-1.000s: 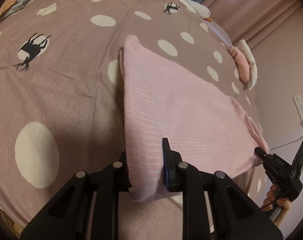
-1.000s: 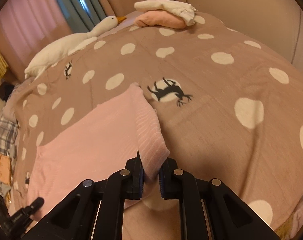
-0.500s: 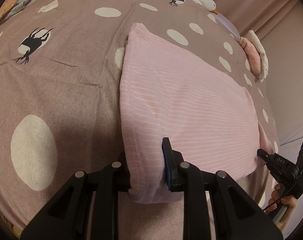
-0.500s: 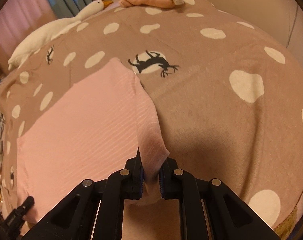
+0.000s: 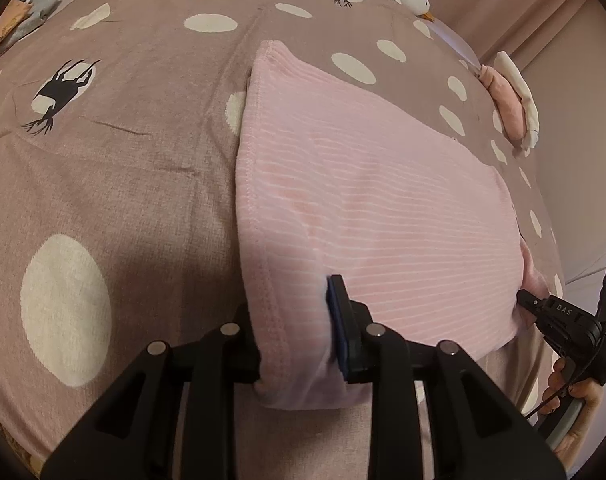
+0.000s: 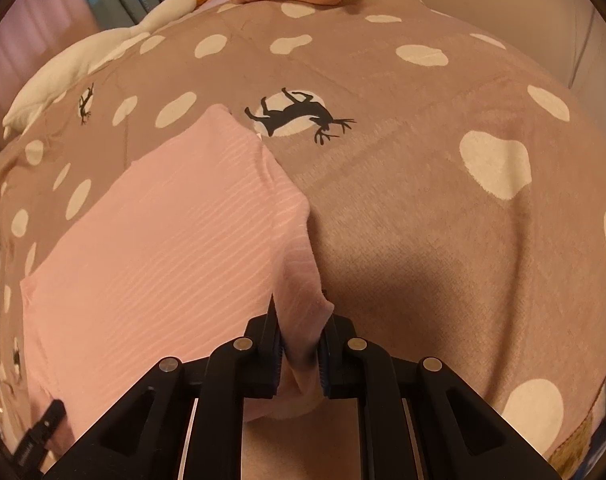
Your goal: Fold small clothes
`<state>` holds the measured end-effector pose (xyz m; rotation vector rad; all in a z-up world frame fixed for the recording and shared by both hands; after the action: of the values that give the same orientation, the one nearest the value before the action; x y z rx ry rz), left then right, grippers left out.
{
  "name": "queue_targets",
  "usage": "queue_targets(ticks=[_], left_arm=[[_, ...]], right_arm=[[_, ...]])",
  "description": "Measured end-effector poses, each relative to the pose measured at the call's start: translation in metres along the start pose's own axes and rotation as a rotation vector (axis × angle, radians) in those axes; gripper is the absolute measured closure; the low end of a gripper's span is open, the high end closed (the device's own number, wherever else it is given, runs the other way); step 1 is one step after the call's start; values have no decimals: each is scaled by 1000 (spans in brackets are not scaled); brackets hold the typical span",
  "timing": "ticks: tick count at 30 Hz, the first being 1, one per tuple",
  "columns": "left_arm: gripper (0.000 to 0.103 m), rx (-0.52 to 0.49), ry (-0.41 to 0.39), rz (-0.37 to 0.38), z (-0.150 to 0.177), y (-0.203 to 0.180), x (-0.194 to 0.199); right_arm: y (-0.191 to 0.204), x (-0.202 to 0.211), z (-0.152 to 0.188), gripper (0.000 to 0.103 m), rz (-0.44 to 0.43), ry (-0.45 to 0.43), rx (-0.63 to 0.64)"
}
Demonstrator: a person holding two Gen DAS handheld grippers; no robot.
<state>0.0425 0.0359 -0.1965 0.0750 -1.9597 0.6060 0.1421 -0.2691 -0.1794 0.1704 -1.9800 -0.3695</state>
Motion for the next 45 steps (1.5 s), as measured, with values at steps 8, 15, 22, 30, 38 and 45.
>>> queue_targets(ticks=[8,15,22,30,38,45], left_arm=[[75,7,3,-1,0,-1,0],[74,27,17,17,-2,2,3],[73,30,30,25,-2,5,14],[73,14,-24,-32,-3,5,36],[75,49,-99,-78,-12,27,65],[75,89,-137,-115,-15,44,80]], right_arm=[[-3,-1,-1,90,-28,0,-23],[0,4,-1,90,-43,-34,-24],[12,25,-6,90,-58,-121,11],[46,73,-6,91,-159,-260,96],[108,106,7,91,-303,-318,265],[167,105,37,92,-400,-283,482]])
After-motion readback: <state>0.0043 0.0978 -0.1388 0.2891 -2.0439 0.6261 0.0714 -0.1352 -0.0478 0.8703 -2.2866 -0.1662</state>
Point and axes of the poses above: each gripper's, at about its wrist camera, not at the fingertips, and x roughly against the way its jaws point, y to its left, z to its underside, the point moved 2 cm from there along -x, roughly the way its jaws point, and after that the axes turned 6 degrees about y, right-handed, at the moved point
